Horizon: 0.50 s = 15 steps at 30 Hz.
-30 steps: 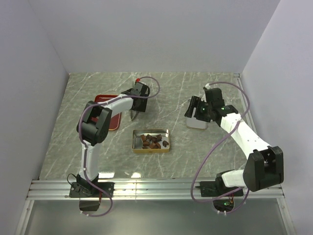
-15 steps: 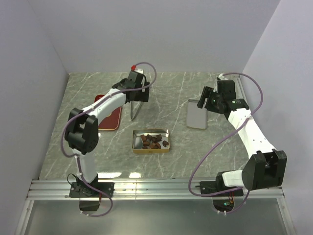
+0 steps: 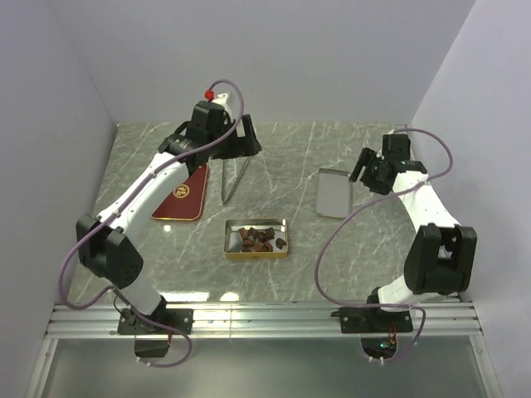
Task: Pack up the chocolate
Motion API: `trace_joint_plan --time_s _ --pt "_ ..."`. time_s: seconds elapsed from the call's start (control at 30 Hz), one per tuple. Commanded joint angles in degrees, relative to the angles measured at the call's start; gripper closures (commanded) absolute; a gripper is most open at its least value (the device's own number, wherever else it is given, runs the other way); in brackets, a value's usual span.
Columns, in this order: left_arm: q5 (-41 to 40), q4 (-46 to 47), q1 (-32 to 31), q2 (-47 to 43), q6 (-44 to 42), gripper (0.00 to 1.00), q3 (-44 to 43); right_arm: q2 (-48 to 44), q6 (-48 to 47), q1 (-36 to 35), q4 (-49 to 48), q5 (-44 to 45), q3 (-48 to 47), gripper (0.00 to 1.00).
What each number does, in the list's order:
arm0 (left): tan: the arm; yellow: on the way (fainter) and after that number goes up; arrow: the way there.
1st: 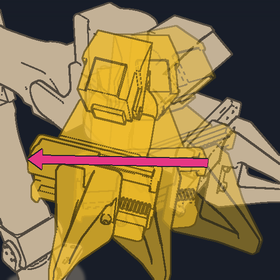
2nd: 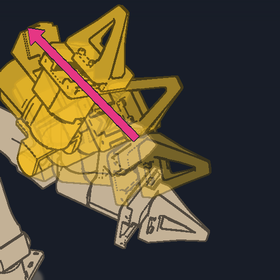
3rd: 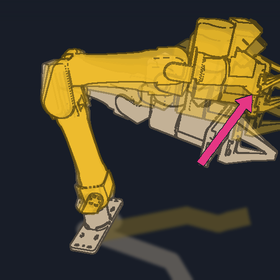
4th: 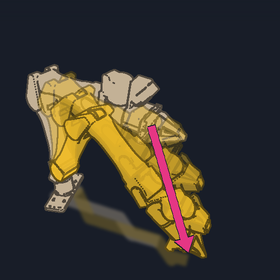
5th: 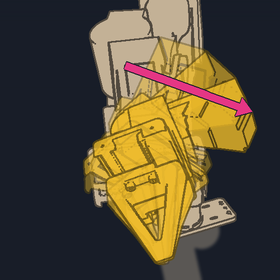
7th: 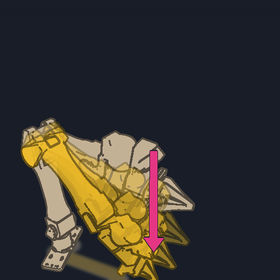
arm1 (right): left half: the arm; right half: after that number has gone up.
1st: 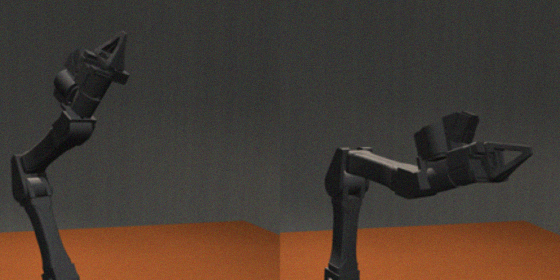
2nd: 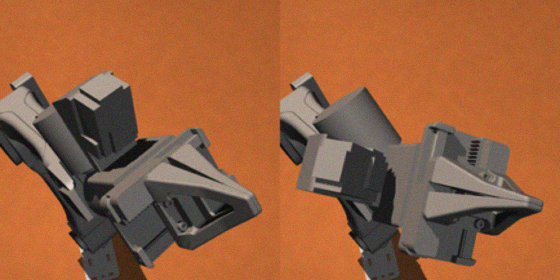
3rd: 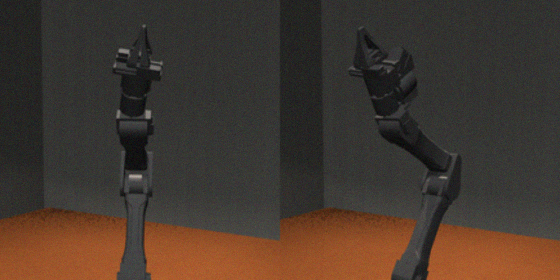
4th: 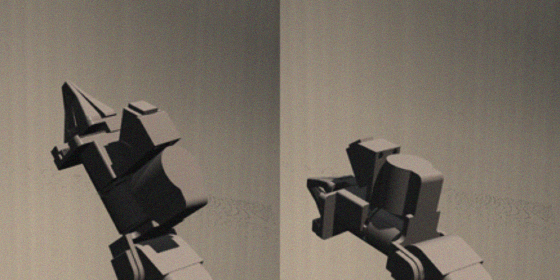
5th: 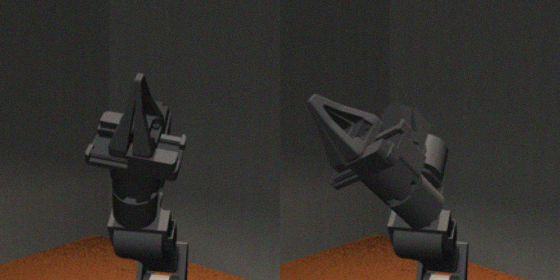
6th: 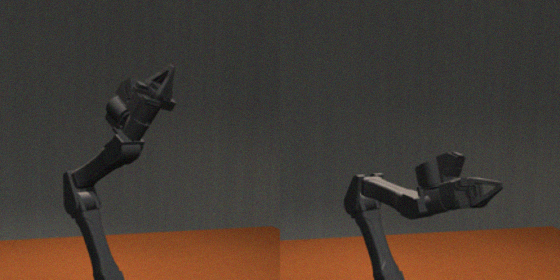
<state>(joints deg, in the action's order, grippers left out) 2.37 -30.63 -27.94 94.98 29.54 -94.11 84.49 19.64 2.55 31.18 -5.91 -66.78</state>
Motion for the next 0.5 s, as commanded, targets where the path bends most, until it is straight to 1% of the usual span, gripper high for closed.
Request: trace_joint_plan --time_s 0.0,0.2,0.3,0.47 --pt "4.0 1.1 0.0 -5.8 4.0 0.01 4.2 3.3 1.6 0.2 -2.2 -1.8 -0.6 0.20" --pt "0.6 0.2 0.0 -12.0 4.9 0.01 11.9 7.8 2.2 0.4 -4.2 -1.5 0.1 0.21" --pt "1.0 0.4 -0.1 -13.5 5.8 0.01 14.6 9.4 2.7 0.4 -5.5 -0.8 1.7 0.23" --pt "1.8 2.4 -0.1 -15.3 6.8 0.01 17.4 12.4 2.9 -1.2 -7.4 2.4 4.0 0.29"
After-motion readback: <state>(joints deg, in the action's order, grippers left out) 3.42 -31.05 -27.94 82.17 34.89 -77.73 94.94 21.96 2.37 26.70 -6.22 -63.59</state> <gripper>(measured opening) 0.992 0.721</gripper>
